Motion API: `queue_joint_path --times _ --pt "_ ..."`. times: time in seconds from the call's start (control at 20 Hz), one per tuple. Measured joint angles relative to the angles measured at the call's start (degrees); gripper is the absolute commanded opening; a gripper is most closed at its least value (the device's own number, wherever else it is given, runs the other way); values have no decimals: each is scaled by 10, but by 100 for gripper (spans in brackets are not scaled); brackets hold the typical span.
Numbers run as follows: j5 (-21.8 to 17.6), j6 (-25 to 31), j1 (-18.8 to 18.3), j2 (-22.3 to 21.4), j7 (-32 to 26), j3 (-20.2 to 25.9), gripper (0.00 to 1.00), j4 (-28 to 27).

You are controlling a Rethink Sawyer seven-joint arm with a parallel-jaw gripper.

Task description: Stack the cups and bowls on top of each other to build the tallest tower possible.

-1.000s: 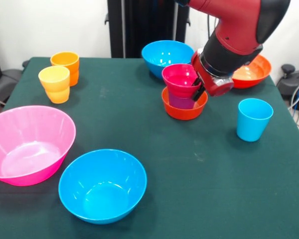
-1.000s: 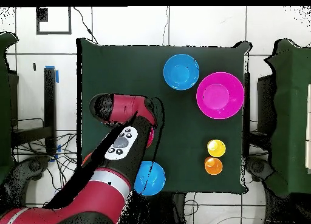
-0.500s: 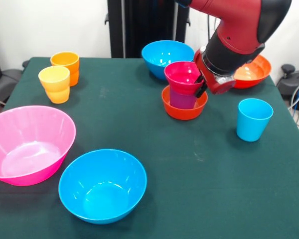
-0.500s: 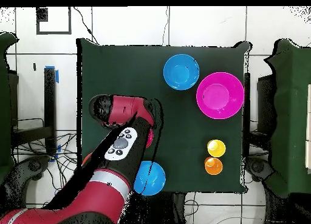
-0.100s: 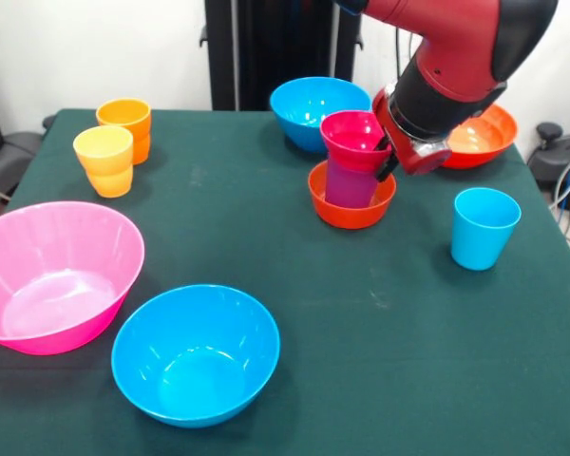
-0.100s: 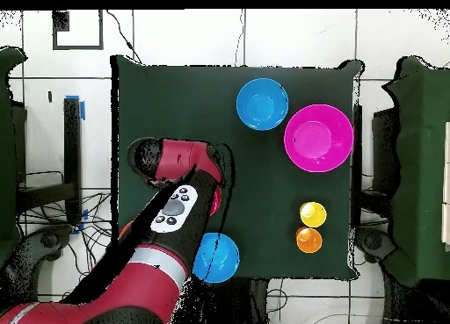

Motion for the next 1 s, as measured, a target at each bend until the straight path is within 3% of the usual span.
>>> queue_joint_path --times 1.0 --pt "-31 0 35 13 0 -48 100 -1"
